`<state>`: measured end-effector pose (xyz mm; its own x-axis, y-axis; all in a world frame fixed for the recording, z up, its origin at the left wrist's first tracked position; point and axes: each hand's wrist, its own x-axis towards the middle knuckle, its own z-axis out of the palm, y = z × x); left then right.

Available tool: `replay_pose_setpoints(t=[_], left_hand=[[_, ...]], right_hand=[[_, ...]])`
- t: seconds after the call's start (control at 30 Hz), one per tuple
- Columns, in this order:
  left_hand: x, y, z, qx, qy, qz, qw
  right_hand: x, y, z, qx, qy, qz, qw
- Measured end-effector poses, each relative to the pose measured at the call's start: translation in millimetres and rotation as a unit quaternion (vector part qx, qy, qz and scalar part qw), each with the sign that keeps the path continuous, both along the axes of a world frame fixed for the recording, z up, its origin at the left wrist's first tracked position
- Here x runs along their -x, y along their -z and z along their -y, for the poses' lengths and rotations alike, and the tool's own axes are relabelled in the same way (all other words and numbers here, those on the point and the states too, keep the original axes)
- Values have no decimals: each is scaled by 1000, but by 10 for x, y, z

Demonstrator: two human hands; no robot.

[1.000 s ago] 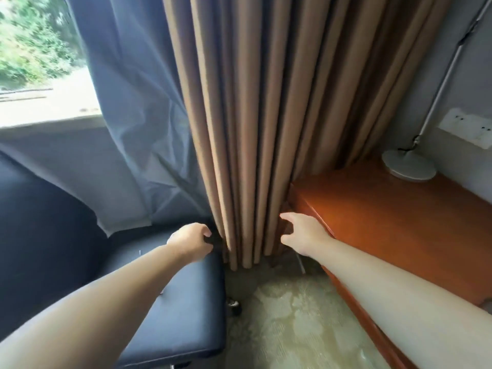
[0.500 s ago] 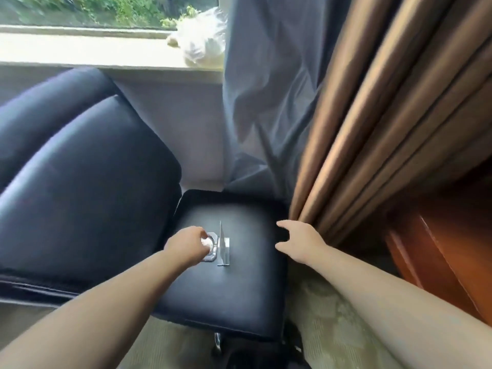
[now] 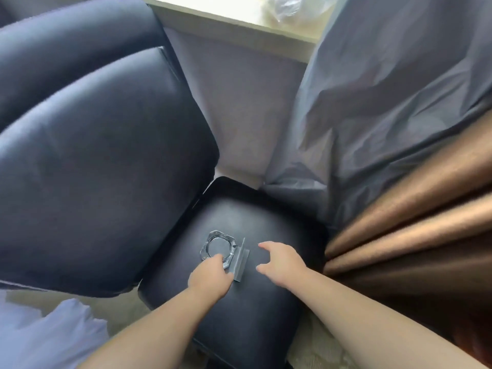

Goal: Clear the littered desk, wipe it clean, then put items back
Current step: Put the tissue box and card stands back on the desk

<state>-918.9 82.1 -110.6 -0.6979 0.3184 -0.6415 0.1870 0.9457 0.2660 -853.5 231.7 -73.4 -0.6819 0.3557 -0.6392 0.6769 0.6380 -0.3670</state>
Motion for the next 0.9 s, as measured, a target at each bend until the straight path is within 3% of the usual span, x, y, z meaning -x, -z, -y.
replay_pose_setpoints(t=[0.2,0.5,0.73,0.9], left_hand=[[-51,406,-291,29,-38,53,997],[59,279,-427,28,-22,-8,999],[252,-462,-454,-64,129,21,989],[226,-1174,-332,-205,82,12,975]], right_hand=[[53,346,-252,30,0,34,999],[-8,428,-478,26,28,36,999],[-61,-61,-404,2,112,-35,993],[-260,-526,-221,2,170,-118,978]])
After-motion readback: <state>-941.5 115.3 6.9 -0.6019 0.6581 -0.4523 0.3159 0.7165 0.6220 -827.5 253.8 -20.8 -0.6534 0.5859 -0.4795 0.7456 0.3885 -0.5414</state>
